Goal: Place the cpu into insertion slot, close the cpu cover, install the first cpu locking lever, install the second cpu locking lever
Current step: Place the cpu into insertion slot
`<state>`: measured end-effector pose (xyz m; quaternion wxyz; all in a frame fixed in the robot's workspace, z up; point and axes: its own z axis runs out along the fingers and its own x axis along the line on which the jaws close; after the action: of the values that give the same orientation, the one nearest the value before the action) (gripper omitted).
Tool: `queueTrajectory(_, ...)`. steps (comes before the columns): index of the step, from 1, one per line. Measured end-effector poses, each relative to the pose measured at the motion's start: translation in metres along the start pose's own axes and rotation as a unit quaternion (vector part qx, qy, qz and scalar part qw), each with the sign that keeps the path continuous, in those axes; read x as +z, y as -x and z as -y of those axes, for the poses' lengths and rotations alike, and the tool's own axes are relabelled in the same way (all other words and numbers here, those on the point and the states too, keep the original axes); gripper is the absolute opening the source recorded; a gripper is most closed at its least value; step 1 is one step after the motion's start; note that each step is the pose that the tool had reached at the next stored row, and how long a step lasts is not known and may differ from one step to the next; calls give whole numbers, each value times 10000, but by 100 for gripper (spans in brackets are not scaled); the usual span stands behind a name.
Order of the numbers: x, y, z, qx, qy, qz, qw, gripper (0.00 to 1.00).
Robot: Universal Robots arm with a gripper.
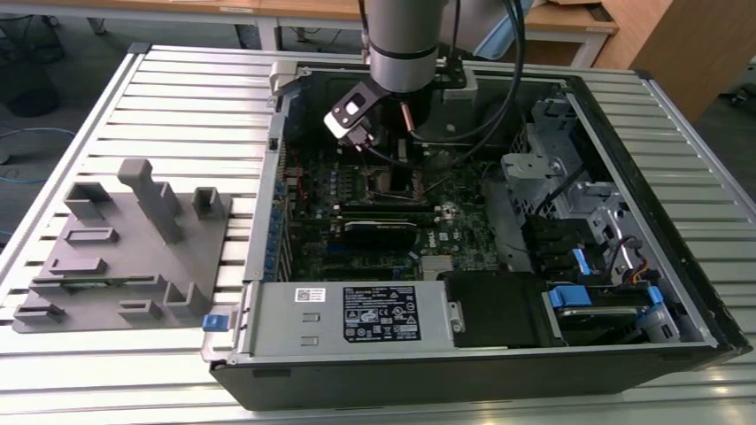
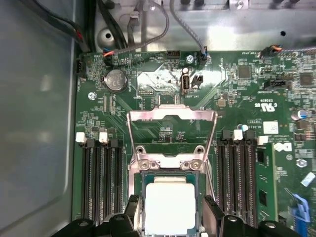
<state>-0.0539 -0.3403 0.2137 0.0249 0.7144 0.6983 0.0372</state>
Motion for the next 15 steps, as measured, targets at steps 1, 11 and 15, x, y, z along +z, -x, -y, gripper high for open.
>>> queueTrajectory(1,-10,0,-1,0,0,0,10000,61)
queueTrajectory(11,-25,-1,-2,0,0,0,10000,60)
queueTrajectory(15,-29,-1,-3,0,0,0,10000,41)
